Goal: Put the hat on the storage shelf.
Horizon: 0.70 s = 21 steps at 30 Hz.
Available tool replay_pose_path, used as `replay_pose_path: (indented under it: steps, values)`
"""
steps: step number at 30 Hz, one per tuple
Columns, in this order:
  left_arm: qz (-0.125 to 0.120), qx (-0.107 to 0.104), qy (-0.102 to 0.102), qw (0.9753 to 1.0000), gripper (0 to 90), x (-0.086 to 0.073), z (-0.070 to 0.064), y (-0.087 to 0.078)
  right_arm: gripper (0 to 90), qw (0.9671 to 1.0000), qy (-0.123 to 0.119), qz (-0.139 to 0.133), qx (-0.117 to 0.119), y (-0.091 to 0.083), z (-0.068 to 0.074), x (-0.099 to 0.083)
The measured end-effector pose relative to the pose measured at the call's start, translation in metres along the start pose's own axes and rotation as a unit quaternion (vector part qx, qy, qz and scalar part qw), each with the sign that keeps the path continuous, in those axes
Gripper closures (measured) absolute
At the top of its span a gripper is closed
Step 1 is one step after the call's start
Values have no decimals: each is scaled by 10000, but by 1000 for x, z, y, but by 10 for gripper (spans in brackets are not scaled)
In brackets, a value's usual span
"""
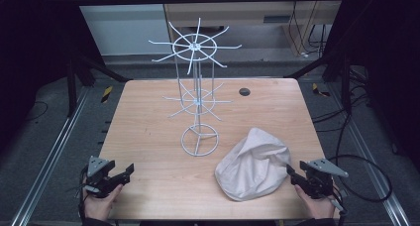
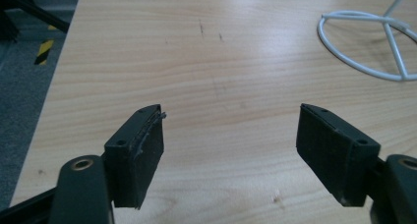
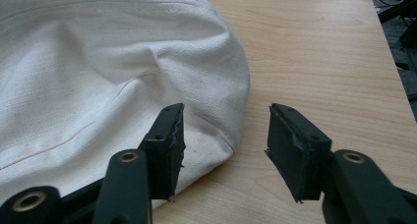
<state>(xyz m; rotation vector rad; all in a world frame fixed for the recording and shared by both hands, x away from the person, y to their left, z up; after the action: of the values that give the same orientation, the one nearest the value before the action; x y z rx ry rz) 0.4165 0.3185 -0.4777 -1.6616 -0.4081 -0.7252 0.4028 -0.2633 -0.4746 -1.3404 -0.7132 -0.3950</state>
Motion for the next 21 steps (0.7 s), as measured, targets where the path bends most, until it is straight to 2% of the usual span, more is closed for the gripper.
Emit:
replay_pose_path:
  steps: [3,4,7,8,11,12,13,14,17,18,20,21]
  values:
    - [-28,3,-50,10000,327,2,-1,-1,550,9999,-91,-55,55,-2,1,2]
    - [5,41,-31,10000,338,2,-2,-1,586,9998,-98,-85,157,-5,4,3]
    - [43,75,-2,10000,349,1,-3,-2,627,9995,-191,-112,211,-9,6,5]
    - [53,91,9,9999,358,1,-3,-2,683,9993,-233,-137,270,-12,8,6]
    - [46,77,-17,10000,367,2,-2,-2,733,9987,-306,-140,389,-15,12,9]
    - [93,75,-24,9999,368,2,-2,0,781,9979,-408,-169,471,-18,17,12]
    - [93,75,-24,9999,370,2,-2,0,781,9979,-408,-169,471,-18,17,12]
    - [134,68,-13,9999,370,2,-2,1,821,9968,-487,-200,609,-21,22,15]
    - [140,61,14,9999,369,3,-2,2,862,9956,-591,-187,697,-22,28,17]
    - [145,69,28,9999,369,3,-2,3,896,9943,-670,-187,812,-23,33,19]
    - [149,69,10,9999,368,3,-3,3,899,9936,-689,-189,872,-23,35,20]
    - [164,74,27,9998,368,3,-2,3,900,9922,-717,-222,994,-25,39,21]
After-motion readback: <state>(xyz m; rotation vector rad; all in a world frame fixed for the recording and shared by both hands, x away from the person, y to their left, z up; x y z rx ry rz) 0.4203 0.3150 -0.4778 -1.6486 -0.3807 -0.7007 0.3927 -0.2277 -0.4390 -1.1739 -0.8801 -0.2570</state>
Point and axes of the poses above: each handheld gripper's, and its own axes: y roughly forward along the jaws, x roughly out of its top, z roughly to its left, the point moved 2 cm from there along y, roughly forward along the jaws, and after that the axes turned 14 degrees about z, right-handed, at the moved point
